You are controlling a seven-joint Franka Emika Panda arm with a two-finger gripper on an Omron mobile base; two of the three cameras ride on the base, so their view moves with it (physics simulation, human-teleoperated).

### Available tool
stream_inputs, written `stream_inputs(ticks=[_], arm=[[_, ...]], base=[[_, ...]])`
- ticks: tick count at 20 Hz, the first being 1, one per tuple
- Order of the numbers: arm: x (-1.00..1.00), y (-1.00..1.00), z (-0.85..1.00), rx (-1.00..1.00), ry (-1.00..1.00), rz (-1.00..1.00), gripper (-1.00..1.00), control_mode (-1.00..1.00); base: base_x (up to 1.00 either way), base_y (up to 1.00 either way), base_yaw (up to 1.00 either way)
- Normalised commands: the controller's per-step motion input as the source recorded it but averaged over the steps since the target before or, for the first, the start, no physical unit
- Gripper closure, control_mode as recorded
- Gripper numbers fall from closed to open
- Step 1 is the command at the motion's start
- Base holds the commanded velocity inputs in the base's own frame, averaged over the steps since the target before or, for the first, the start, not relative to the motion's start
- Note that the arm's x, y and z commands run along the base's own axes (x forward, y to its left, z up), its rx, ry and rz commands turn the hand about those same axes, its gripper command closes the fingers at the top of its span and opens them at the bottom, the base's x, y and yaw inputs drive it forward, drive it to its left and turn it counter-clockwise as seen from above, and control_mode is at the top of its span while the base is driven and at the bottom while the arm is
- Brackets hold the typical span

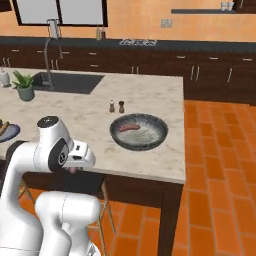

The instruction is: Place one bun and one sausage from the bowl on each plate.

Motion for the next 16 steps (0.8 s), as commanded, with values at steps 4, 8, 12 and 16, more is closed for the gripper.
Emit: stream_inputs(ticks=[4,8,12,16], arm=[[0.00,0.00,0.00,0.00,0.00,0.00,1.00,1.00],[0.00,0.00,0.00,0.00,0.00,0.00,1.00,1.00],[0.00,0.00,0.00,0.00,0.00,0.00,1.00,1.00],[0.00,0.00,0.00,0.00,0.00,0.00,1.00,1.00]], base=[[0.00,1.00,-0.13],[0.00,1.00,-0.15],[0.05,1.00,-0.14],[0.24,0.97,-0.08]])
